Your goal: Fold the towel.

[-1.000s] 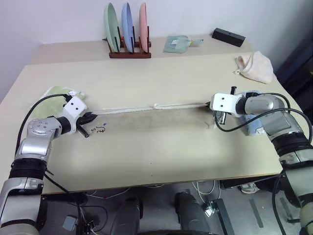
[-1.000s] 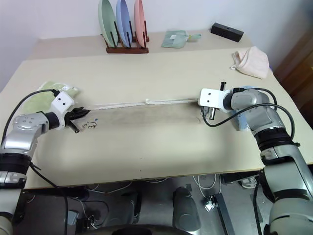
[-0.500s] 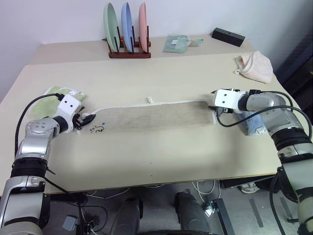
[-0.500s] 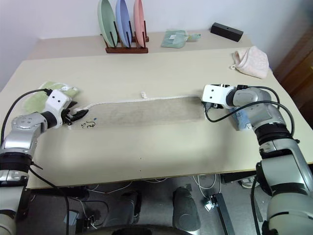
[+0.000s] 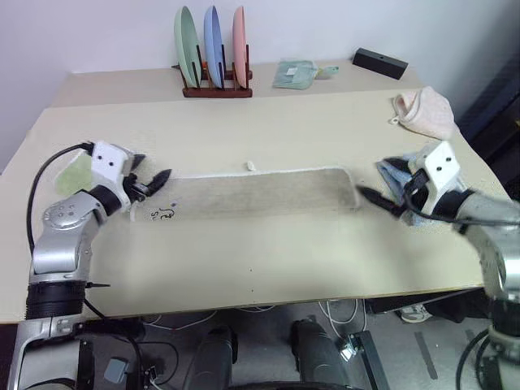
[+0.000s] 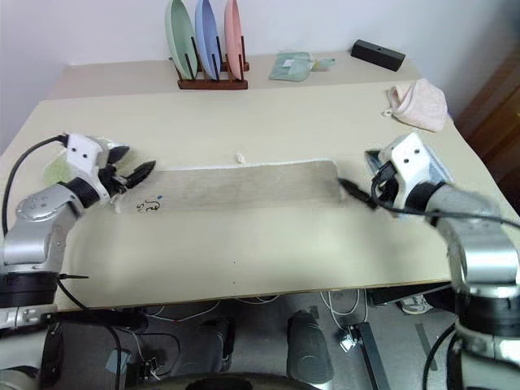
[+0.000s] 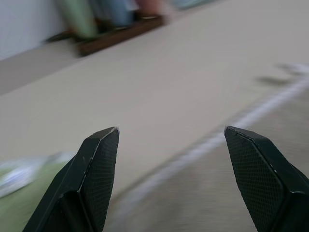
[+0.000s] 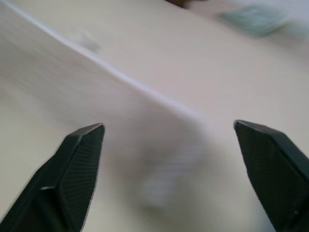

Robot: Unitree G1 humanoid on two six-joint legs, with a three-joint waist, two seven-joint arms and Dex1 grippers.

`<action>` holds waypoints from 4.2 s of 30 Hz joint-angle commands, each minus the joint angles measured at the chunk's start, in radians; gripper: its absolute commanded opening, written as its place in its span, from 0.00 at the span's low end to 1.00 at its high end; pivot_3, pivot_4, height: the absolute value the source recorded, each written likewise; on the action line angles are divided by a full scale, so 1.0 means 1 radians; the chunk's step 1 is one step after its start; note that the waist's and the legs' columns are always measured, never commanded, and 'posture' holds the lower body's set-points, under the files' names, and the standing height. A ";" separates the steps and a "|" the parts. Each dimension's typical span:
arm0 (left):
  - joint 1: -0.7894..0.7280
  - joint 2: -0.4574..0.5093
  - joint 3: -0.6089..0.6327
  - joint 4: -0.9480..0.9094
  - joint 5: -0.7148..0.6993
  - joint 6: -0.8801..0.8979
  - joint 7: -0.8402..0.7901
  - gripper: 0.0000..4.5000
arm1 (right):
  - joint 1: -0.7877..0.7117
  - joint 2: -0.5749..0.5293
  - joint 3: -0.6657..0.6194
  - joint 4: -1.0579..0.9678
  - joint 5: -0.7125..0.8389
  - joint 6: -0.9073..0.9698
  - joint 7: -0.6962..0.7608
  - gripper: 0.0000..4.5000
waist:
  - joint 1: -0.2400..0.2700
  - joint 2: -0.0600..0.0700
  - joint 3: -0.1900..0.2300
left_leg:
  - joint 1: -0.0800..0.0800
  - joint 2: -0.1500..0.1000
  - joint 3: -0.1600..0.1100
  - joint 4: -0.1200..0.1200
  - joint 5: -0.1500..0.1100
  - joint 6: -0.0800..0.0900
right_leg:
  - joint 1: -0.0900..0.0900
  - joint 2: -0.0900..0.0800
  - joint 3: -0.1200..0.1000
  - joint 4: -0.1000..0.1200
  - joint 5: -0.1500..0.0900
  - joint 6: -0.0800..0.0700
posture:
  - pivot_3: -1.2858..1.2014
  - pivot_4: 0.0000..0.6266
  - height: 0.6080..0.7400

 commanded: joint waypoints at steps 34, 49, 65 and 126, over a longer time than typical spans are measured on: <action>0.082 -0.106 -0.329 -0.373 -0.022 0.063 -0.151 0.79 | -0.259 0.433 -0.374 0.170 0.331 0.385 -0.781 0.01 | 0.019 0.003 -0.001 | 0.000 0.000 0.000 -0.001 0.000 0.000 | -0.001 0.001 0.000 -0.001 0.000 -0.001 | 0.52 0.24 1.00; 0.018 -0.123 -0.322 -0.254 0.013 0.003 -0.158 0.79 | -0.239 -0.009 0.202 -0.007 0.144 0.231 -0.412 0.01 | -0.007 0.003 -0.001 | 0.000 0.002 0.001 -0.002 0.000 0.001 | -0.001 0.003 0.000 -0.003 -0.001 0.000 | 0.52 0.24 1.00; 0.072 -0.111 -0.303 -0.306 0.032 0.010 -0.125 0.79 | -0.336 0.184 0.501 0.208 -0.104 0.051 -0.299 0.01 | -0.002 0.003 -0.001 | -0.002 0.002 0.000 -0.002 0.000 0.000 | -0.001 0.003 0.000 -0.008 0.000 0.000 | 0.52 0.24 1.00; 0.224 -0.590 0.385 -0.380 -0.892 0.714 0.951 1.00 | -0.322 0.107 0.497 0.175 -0.351 -0.521 0.069 0.99 | 0.030 0.002 -0.002 | 0.001 0.002 -0.001 0.000 0.000 0.000 | 0.005 0.003 -0.002 -0.011 0.001 -0.003 | 0.52 0.24 1.00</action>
